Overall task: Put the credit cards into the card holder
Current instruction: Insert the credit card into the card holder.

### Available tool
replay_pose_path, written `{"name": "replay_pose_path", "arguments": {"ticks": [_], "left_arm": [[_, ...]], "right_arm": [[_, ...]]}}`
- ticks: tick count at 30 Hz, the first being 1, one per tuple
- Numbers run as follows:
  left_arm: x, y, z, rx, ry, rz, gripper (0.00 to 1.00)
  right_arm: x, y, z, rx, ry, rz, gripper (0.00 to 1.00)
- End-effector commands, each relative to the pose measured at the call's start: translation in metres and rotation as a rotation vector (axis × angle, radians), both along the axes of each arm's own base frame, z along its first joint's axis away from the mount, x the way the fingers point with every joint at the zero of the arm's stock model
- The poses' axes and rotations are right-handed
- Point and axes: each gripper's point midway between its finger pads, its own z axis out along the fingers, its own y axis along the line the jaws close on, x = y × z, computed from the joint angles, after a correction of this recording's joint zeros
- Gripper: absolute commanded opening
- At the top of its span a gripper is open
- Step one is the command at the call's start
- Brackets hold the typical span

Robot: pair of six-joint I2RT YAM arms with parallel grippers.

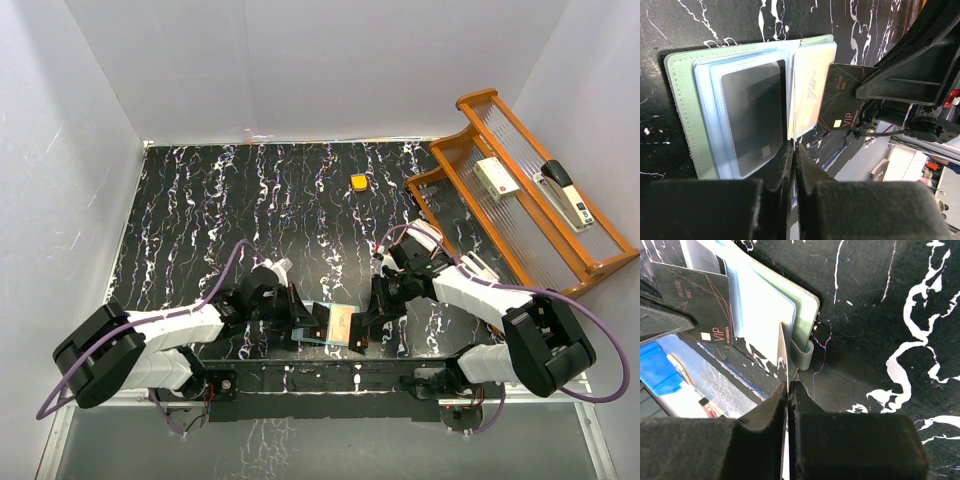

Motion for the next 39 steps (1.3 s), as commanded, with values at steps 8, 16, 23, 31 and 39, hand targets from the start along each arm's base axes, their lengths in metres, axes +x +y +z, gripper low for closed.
{"name": "replay_pose_path", "arguments": {"ticks": [8, 16, 23, 31, 39], "left_arm": [[0.005, -0.008, 0.008, -0.043, -0.037, -0.044, 0.00], [0.005, -0.010, -0.001, -0.052, -0.022, -0.050, 0.00], [0.002, -0.006, -0.016, -0.020, 0.003, -0.050, 0.00], [0.002, 0.001, -0.034, 0.060, 0.042, -0.038, 0.00], [0.007, 0.002, -0.040, 0.106, 0.049, -0.029, 0.00]], "right_arm": [[0.008, 0.000, 0.002, -0.009, -0.050, -0.005, 0.00], [0.008, -0.001, -0.001, -0.011, -0.046, -0.007, 0.00], [0.007, -0.001, 0.000, -0.012, -0.044, -0.006, 0.00], [0.006, -0.002, 0.002, -0.015, -0.048, -0.007, 0.00], [0.005, -0.002, 0.001, -0.013, -0.047, -0.009, 0.00]]}}
